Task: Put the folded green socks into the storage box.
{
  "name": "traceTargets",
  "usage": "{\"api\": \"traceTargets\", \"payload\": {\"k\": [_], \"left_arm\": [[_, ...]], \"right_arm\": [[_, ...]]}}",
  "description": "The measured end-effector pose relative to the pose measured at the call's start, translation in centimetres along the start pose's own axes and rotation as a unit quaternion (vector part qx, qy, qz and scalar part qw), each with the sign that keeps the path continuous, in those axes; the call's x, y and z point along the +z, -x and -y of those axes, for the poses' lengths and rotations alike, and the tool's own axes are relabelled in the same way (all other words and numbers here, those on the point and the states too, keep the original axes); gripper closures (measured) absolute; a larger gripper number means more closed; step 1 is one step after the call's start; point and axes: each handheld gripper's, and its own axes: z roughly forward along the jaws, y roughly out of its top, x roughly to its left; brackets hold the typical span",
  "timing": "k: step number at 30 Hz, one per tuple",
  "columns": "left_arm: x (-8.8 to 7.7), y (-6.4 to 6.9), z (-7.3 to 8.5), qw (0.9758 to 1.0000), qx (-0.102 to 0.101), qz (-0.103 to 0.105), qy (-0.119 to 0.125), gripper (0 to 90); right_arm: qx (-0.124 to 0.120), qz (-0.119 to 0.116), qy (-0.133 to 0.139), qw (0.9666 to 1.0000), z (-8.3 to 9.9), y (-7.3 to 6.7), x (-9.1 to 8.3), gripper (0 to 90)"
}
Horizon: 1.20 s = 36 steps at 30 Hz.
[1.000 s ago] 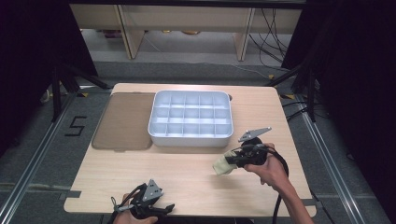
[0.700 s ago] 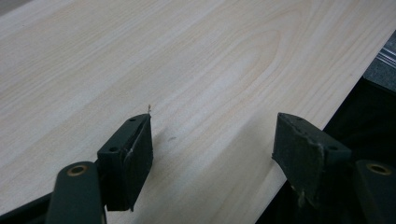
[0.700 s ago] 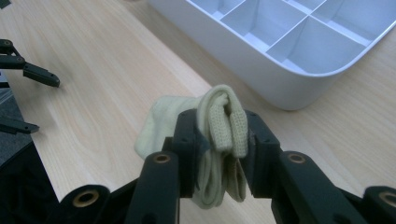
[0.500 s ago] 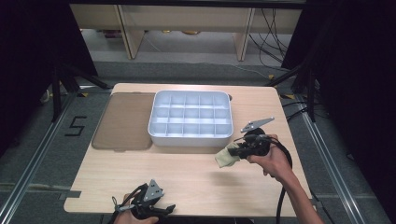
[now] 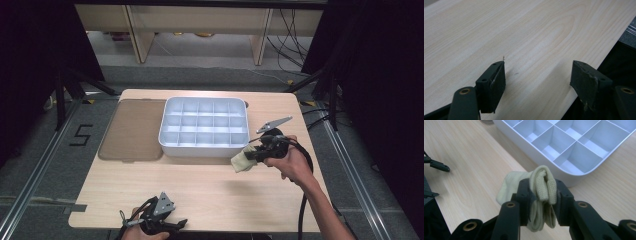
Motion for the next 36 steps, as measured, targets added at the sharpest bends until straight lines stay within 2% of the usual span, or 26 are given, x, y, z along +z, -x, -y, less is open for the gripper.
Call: {"api": "traceTargets", "payload": {"k": [1, 3, 6, 7, 8, 10, 12, 14, 15, 19, 20, 21, 22, 23, 26, 33, 34, 35, 36], "left_arm": [[0.0, 0.0, 0.0, 1.0, -0.002, 0.0, 0.003, 27.4], [0.0, 0.0, 0.0, 1.0, -0.002, -0.001, 0.003, 27.4], [0.0, 0.1, 0.0, 1.0, -0.006, 0.003, 0.005, 27.5], [0.0, 0.1, 0.0, 1.0, -0.004, 0.004, 0.004, 27.5], [0.0, 0.1, 0.0, 1.0, -0.004, 0.003, 0.004, 27.5], [0.0, 0.0, 0.0, 1.0, -0.001, 0.0, 0.001, 27.4], [0.0, 0.1, 0.0, 1.0, -0.002, 0.004, 0.003, 27.5], [0.0, 0.0, 0.0, 1.0, 0.0, -0.001, 0.0, 27.4], [0.0, 0.0, 0.0, 1.0, 0.0, -0.001, 0.001, 27.5], [-0.1, 0.1, 0.0, 1.0, -0.008, 0.002, 0.005, 27.1], [-0.1, 0.0, 0.0, 1.0, -0.003, -0.004, 0.005, 26.2], [-0.1, 0.0, 0.0, 0.9999, -0.011, -0.006, 0.007, 25.3], [-0.1, -0.1, 0.0, 0.9999, -0.011, -0.009, 0.008, 24.8], [-0.1, 0.0, 0.0, 0.9996, -0.024, -0.011, 0.01, 23.8], [-0.2, -0.2, 0.0, 0.9997, -0.014, -0.014, 0.011, 23.4], [-0.3, -0.1, -0.1, 0.9999, -0.011, -0.008, 0.006, 22.7], [-0.3, -0.1, -0.1, 0.9998, -0.015, -0.01, 0.008, 22.7], [-0.2, 0.0, 0.0, 0.9994, -0.029, -0.012, 0.014, 22.7], [-0.2, 0.0, 0.0, 0.9994, -0.029, -0.012, 0.014, 22.5]], "right_arm": [[0.0, 0.005, -0.012, 0.9999, -0.4, 0.0, -0.2, 70.5], [-0.002, 0.011, -0.017, 0.9998, -0.6, 0.1, -0.2, 70.4], [-0.009, 0.007, -0.011, 0.9999, -0.8, 0.3, 0.0, 70.5], [0.004, 0.005, -0.023, 0.9997, -1.0, 0.1, -0.2, 70.5], [0.012, 0.017, -0.019, 0.9996, -1.2, 0.1, -0.1, 70.4], [-0.008, 0.01, -0.019, 0.9997, -1.5, 0.4, -0.2, 70.4], [-0.012, 0.013, -0.019, 0.9997, -1.7, 0.5, -0.2, 70.4], [-0.01, 0.014, -0.021, 0.9996, -2.1, 0.5, -0.3, 70.4], [-0.002, 0.013, -0.022, 0.9997, -2.4, 0.5, -0.5, 70.4], [-0.003, 0.02, -0.022, 0.9996, -2.8, 0.8, -0.6, 70.4], [0.005, 0.024, -0.024, 0.9994, -3.0, 0.8, -0.6, 70.4], [0.001, 0.024, -0.021, 0.9995, -3.1, 1.0, -0.5, 70.4], [0.009, 0.025, -0.025, 0.9993, -3.2, 1.0, -0.6, 70.4], [0.004, 0.028, -0.023, 0.9993, -3.3, 1.1, -0.6, 70.4], [0.003, 0.031, -0.018, 0.9994, -3.7, 1.3, -0.6, 70.4], [0.007, 0.046, -0.008, 0.9989, -5.1, 2.2, -0.5, 70.4], [0.013, 0.05, -0.012, 0.9986, -5.3, 2.2, -0.5, 70.4], [0.008, 0.051, -0.012, 0.9986, -5.5, 2.4, -0.4, 70.4], [0.008, 0.051, -0.012, 0.9986, -5.5, 2.4, -0.4, 70.4]]}}
